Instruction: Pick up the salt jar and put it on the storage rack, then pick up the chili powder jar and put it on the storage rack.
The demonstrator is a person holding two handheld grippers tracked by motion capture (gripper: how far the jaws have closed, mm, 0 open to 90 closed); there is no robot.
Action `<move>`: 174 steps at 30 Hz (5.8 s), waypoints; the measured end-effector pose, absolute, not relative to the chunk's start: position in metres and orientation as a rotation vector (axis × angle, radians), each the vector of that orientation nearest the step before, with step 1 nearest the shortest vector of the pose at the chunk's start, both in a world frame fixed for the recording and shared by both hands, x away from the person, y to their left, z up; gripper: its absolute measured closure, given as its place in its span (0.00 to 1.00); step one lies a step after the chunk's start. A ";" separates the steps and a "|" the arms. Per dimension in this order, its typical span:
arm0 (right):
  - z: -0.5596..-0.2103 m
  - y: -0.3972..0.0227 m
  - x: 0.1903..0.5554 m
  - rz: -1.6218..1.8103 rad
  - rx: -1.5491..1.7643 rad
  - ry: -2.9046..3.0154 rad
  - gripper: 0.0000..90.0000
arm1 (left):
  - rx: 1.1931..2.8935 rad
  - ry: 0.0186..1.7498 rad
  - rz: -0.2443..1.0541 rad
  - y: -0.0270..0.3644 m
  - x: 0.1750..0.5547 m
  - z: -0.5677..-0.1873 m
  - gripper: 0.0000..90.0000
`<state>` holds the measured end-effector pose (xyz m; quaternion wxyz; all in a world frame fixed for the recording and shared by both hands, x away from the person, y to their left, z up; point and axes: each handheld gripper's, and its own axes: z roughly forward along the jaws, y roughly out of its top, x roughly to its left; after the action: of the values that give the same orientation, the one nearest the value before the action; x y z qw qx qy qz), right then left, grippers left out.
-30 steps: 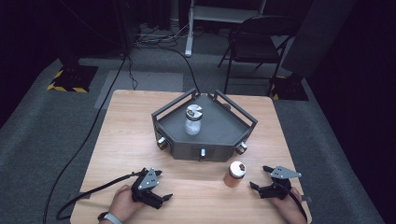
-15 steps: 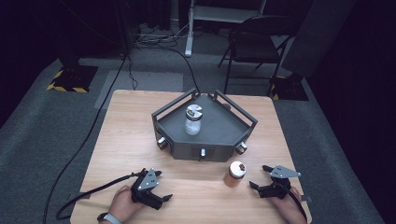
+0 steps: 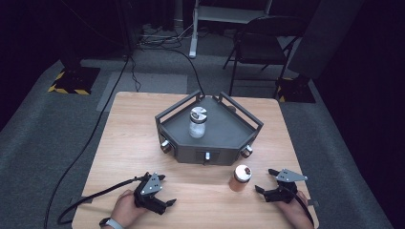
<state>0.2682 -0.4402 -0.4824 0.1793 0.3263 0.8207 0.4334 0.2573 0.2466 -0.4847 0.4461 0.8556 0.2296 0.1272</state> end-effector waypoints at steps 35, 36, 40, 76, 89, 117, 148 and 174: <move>-0.482 -0.438 0.268 1.221 0.930 2.314 0.04 | 2.120 0.567 0.312 0.247 0.259 -0.485 0.03; -0.482 -0.438 0.268 1.221 0.931 2.313 0.04 | 2.118 0.570 0.313 0.246 0.259 -0.485 0.03; -0.483 -0.439 0.267 1.223 0.929 2.314 0.04 | 2.118 0.570 0.313 0.246 0.260 -0.485 0.03; -0.455 -0.433 0.223 1.486 0.732 1.956 0.02 | 2.119 0.567 0.310 0.248 0.258 -0.485 0.03; -0.447 -0.424 0.224 1.527 0.719 1.973 0.02 | 2.118 0.567 0.310 0.247 0.258 -0.485 0.03; -0.449 -0.392 0.241 1.611 0.681 2.104 0.00 | 2.118 0.571 0.312 0.247 0.257 -0.485 0.03; -0.468 -0.369 0.263 1.344 0.767 2.334 0.34 | 2.118 0.578 0.320 0.246 0.256 -0.485 0.04; -0.321 -0.309 0.299 1.374 0.704 2.164 0.34 | 2.120 0.574 0.314 0.247 0.258 -0.484 0.03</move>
<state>0.2992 -0.3090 -0.3212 0.2393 0.2570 0.7906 0.5017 0.2578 0.2469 -0.4843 0.4452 0.8556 0.2317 0.1267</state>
